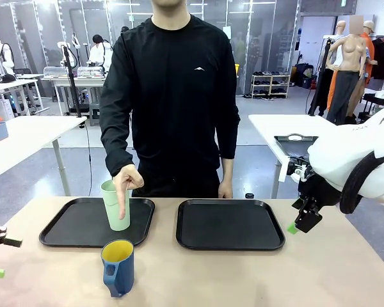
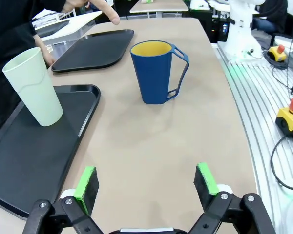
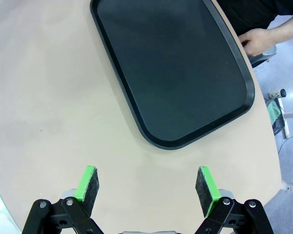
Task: Sort and store the cups by type.
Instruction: Pick up the Handle plastic cup and place it into the empty Flat Tray.
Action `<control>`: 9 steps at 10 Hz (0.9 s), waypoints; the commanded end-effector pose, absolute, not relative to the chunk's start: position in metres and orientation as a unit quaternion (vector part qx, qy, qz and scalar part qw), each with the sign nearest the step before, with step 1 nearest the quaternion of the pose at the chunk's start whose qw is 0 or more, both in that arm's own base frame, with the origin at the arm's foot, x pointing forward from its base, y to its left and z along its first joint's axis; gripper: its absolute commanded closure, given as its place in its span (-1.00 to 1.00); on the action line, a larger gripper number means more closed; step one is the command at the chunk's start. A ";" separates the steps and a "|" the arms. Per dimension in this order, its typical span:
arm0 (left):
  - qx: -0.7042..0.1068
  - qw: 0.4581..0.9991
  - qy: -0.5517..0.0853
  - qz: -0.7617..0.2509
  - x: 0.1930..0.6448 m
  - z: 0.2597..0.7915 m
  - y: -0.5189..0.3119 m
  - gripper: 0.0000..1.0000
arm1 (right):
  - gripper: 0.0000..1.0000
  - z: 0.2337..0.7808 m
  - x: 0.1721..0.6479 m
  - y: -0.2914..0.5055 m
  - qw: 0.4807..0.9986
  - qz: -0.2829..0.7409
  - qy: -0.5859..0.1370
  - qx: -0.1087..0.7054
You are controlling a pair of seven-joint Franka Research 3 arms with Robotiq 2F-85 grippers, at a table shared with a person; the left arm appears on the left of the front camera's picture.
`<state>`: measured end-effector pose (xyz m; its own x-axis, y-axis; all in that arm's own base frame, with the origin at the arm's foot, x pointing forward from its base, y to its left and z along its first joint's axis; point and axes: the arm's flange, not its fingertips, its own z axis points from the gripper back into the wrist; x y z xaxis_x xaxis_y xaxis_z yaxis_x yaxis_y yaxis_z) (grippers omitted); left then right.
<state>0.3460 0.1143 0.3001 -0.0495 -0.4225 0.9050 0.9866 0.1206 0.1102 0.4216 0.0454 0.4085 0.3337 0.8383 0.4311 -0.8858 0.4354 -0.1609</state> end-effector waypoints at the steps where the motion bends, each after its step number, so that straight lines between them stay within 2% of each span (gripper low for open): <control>1: -0.339 0.600 -0.434 -0.580 0.362 0.287 0.106 -1.00 | -1.00 0.409 0.422 0.046 0.816 0.526 -0.233 0.048; 6: -0.382 0.553 -0.445 -0.591 0.397 0.262 0.058 -1.00 | -1.00 0.409 0.422 0.046 0.816 0.526 -0.233 0.048; 9: -0.407 0.533 -0.428 -0.606 0.408 0.246 0.016 -1.00 | -1.00 0.409 0.422 0.046 0.816 0.526 -0.233 0.048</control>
<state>0.4074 0.0167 0.2804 -0.0694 -0.3244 0.9434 0.9975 -0.0380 0.0603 0.4216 0.0455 0.4086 0.3336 0.8383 0.4312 -0.8857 0.4353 -0.1610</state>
